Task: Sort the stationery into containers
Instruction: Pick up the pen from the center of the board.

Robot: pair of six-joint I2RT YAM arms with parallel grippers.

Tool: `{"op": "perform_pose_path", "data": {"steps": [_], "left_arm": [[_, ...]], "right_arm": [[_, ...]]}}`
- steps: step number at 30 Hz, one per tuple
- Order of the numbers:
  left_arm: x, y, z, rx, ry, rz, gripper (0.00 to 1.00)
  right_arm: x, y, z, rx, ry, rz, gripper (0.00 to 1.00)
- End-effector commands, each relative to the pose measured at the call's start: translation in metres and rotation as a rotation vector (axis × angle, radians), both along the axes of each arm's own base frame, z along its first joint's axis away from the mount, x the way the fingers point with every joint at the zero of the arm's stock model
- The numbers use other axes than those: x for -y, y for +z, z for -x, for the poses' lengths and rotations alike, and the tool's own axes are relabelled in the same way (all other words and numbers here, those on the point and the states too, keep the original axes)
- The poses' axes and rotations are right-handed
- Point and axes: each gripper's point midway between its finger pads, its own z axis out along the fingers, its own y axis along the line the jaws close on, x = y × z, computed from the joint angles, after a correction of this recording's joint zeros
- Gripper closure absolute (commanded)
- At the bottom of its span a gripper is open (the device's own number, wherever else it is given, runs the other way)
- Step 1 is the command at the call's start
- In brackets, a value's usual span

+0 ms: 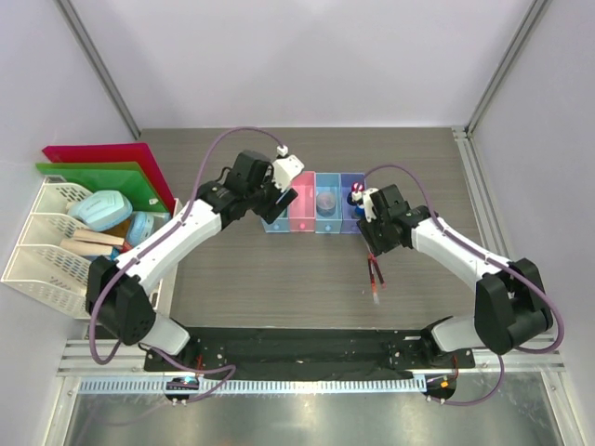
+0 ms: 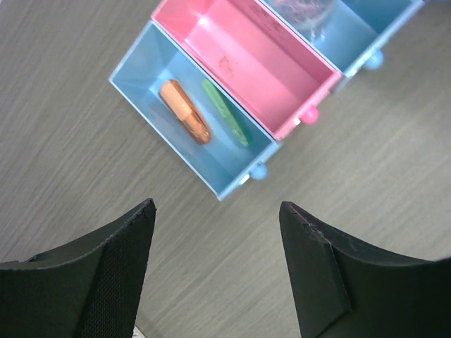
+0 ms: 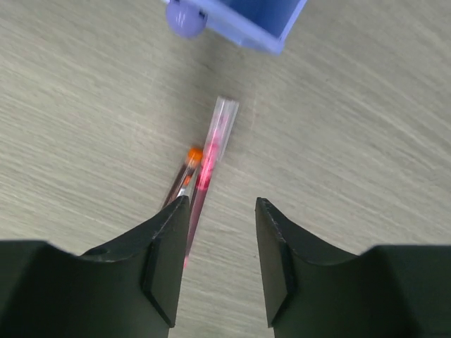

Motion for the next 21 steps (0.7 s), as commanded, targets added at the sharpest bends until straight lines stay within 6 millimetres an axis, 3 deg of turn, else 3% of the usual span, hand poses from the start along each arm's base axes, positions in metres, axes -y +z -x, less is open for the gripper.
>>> {"op": "perform_pose_path", "data": {"steps": [1, 10, 17, 20, 21], "left_arm": [[0.001, 0.006, 0.025, -0.019, -0.093, 0.036, 0.28], [-0.012, 0.006, 0.04, -0.012, -0.109, 0.018, 0.27], [-0.015, 0.002, 0.045, -0.018, -0.112, 0.013, 0.26], [-0.015, 0.001, 0.046, -0.016, -0.114, 0.014, 0.26], [-0.014, 0.002, 0.046, -0.017, -0.116, 0.018, 0.26]], "right_arm": [[-0.002, 0.001, -0.002, 0.004, 0.03, -0.005, 0.53], [-0.007, -0.036, -0.01, -0.081, 0.052, 0.028, 0.56], [-0.008, -0.052, -0.021, -0.095, 0.051, 0.052, 0.59], [-0.008, -0.062, -0.017, -0.122, 0.053, 0.058, 0.63], [-0.008, -0.066, -0.015, -0.134, 0.055, 0.059, 0.71]]}}
